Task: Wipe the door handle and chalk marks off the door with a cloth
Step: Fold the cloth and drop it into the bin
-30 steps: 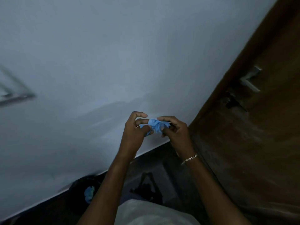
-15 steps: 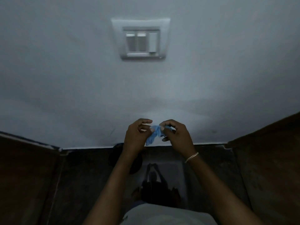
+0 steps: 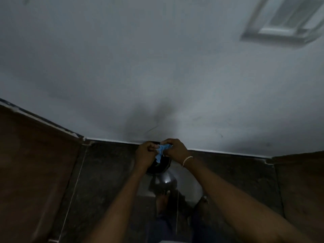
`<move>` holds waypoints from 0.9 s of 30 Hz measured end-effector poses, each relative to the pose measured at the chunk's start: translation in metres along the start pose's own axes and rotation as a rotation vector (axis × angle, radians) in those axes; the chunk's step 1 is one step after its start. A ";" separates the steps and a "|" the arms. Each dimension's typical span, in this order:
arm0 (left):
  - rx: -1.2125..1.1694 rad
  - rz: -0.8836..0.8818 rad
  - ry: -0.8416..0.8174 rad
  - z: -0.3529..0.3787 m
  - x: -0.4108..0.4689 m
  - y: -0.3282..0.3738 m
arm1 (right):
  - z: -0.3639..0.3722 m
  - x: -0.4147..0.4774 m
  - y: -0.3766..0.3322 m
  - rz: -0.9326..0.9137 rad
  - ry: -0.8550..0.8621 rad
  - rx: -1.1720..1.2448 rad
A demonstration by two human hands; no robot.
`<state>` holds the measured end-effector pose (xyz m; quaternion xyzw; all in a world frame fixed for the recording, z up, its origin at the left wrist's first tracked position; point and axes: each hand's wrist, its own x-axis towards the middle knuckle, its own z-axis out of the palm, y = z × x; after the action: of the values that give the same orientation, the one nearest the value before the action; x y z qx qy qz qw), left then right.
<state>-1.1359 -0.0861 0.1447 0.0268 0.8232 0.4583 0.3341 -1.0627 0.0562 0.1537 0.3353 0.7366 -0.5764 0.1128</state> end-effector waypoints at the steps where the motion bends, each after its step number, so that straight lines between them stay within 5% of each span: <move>1: 0.005 -0.015 0.001 -0.002 0.011 -0.013 | 0.012 0.012 0.008 0.010 0.002 -0.025; 18: 0.196 -0.091 -0.026 0.073 0.211 -0.263 | 0.162 0.228 0.232 0.084 0.138 -0.209; 27: 0.352 -0.033 -0.079 0.123 0.289 -0.362 | 0.195 0.312 0.330 0.070 -0.037 -0.436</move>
<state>-1.1943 -0.1035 -0.3302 0.0891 0.8774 0.3000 0.3637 -1.1337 0.0258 -0.3350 0.3178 0.8295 -0.4051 0.2163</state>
